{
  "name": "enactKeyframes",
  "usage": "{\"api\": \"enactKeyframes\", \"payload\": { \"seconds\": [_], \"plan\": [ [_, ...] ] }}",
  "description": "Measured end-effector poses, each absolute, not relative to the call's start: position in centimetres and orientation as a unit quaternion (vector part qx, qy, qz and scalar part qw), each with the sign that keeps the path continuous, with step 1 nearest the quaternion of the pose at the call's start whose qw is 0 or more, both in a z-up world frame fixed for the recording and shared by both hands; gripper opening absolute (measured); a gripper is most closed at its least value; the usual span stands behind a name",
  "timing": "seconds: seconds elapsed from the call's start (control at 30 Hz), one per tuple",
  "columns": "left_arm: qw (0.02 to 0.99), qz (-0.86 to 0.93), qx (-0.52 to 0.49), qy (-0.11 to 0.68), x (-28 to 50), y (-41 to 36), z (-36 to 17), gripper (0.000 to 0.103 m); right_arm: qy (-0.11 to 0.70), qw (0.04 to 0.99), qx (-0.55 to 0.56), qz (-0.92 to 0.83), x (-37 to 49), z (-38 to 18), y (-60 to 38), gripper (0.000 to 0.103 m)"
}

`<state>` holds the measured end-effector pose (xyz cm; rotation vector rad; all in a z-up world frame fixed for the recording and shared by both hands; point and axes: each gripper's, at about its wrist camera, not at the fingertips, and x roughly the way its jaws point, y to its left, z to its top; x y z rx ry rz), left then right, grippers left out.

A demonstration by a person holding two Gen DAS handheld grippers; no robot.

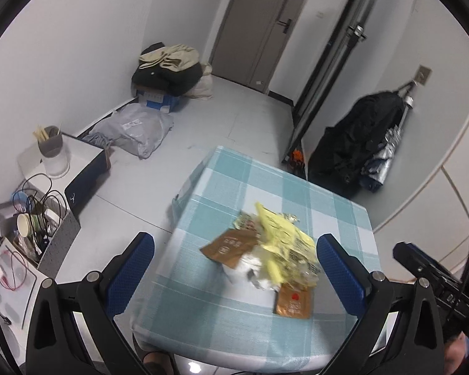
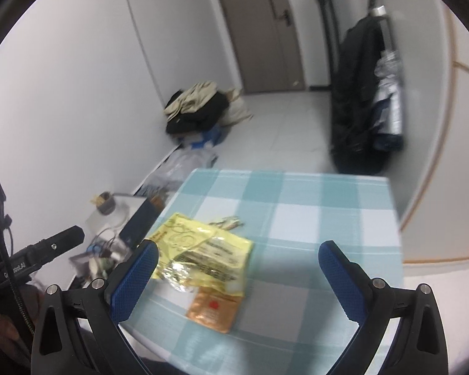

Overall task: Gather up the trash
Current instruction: 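Lower the right gripper onto the yellow plastic bag and close it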

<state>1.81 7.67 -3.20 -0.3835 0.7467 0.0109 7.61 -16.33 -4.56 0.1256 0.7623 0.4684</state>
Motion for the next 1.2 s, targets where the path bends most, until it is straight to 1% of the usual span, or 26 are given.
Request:
{"api": "enactKeyframes", "payload": {
  "seconds": [0.2, 0.47, 0.53, 0.6, 0.63, 0.7, 0.73, 0.8, 0.87, 0.9, 0.97, 1.2],
  "plan": [
    [0.901, 0.012, -0.230, 0.367, 3.0, 10.5, -4.5, 0.102, 0.435, 0.855, 0.049, 0.279, 11.0, -6.3, -11.0, 0.103],
    [0.888, 0.027, -0.288, 0.358, 3.3, 13.8, -4.8, 0.102, 0.428, 0.854, -0.032, 0.292, 10.4, -7.5, -4.1, 0.101],
    [0.884, 0.033, -0.299, 0.357, 3.3, 14.5, -5.0, 0.102, 0.427, 0.854, -0.052, 0.291, 10.3, -8.2, -3.3, 0.095],
    [0.877, 0.033, -0.317, 0.359, 3.1, 15.1, -5.4, 0.102, 0.424, 0.856, -0.081, 0.286, 10.0, -8.8, -2.5, 0.083],
    [0.875, 0.034, -0.323, 0.360, 3.3, 15.2, -5.5, 0.102, 0.420, 0.857, -0.093, 0.282, 9.9, -9.1, -2.3, 0.080],
    [0.870, 0.036, -0.331, 0.362, 3.2, 15.4, -5.7, 0.102, 0.415, 0.861, -0.118, 0.271, 9.7, -9.7, -2.0, 0.067],
    [0.870, 0.036, -0.334, 0.362, 3.2, 15.4, -5.7, 0.102, 0.413, 0.861, -0.124, 0.270, 9.6, -9.9, -2.0, 0.063],
    [0.871, 0.034, -0.332, 0.361, 3.2, 15.6, -5.7, 0.102, 0.407, 0.863, -0.132, 0.270, 9.5, -10.0, -2.0, 0.045],
    [0.873, 0.033, -0.326, 0.362, 3.3, 15.4, -5.6, 0.102, 0.399, 0.867, -0.140, 0.264, 9.2, -9.8, -2.4, 0.037],
    [0.873, 0.032, -0.325, 0.362, 3.4, 15.4, -5.6, 0.102, 0.396, 0.869, -0.141, 0.261, 9.1, -9.7, -2.4, 0.030],
    [0.874, 0.031, -0.321, 0.364, 3.4, 15.3, -5.7, 0.102, 0.392, 0.871, -0.140, 0.260, 9.1, -9.5, -2.9, 0.019],
    [0.873, 0.021, -0.300, 0.384, 4.0, 14.1, -6.4, 0.102, 0.347, 0.895, -0.129, 0.247, 8.0, -6.8, -6.1, 0.015]
  ]
}}
